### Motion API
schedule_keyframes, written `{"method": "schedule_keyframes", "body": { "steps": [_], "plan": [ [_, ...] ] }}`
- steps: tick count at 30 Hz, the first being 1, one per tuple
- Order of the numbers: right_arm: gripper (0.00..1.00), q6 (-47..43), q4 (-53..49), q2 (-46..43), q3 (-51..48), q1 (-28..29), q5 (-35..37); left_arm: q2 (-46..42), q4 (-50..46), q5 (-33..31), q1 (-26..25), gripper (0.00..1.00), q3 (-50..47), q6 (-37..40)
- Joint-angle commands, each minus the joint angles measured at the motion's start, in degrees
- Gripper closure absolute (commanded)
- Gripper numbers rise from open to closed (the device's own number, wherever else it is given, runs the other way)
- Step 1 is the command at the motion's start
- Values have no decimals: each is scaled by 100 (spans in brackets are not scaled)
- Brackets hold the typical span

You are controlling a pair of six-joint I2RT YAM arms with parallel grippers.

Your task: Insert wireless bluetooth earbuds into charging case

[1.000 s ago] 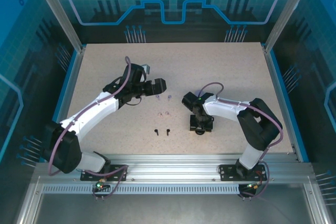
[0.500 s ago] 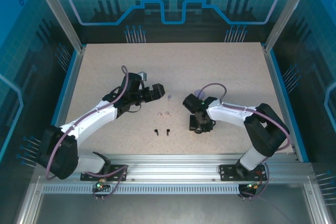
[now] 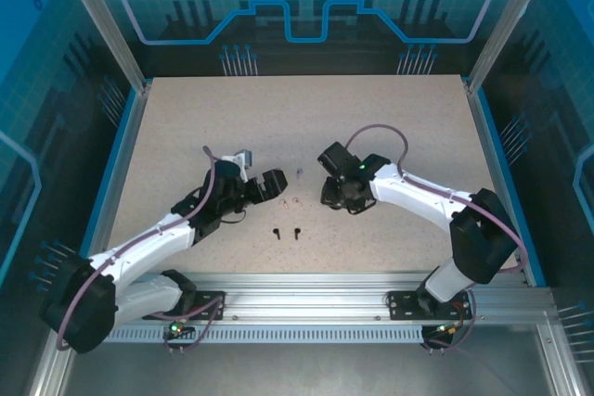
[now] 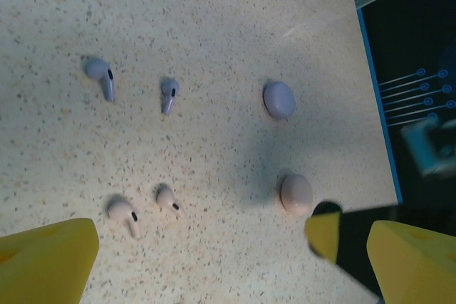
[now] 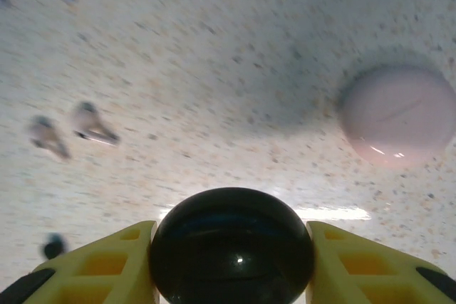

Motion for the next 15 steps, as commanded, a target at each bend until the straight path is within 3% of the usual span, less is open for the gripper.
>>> {"method": "schedule_keyframes", "body": {
  "steps": [1, 6, 15],
  "plan": [
    [60, 401, -298, 112, 498, 32, 106, -269, 757, -163, -67, 1, -289, -174],
    [59, 811, -498, 620, 1252, -25, 62, -275, 1426, -144, -62, 2, -505, -164],
    [59, 1791, -280, 1207, 2033, -126, -106, 541, 3252, 305, -61, 6, -695, -292]
  ]
}}
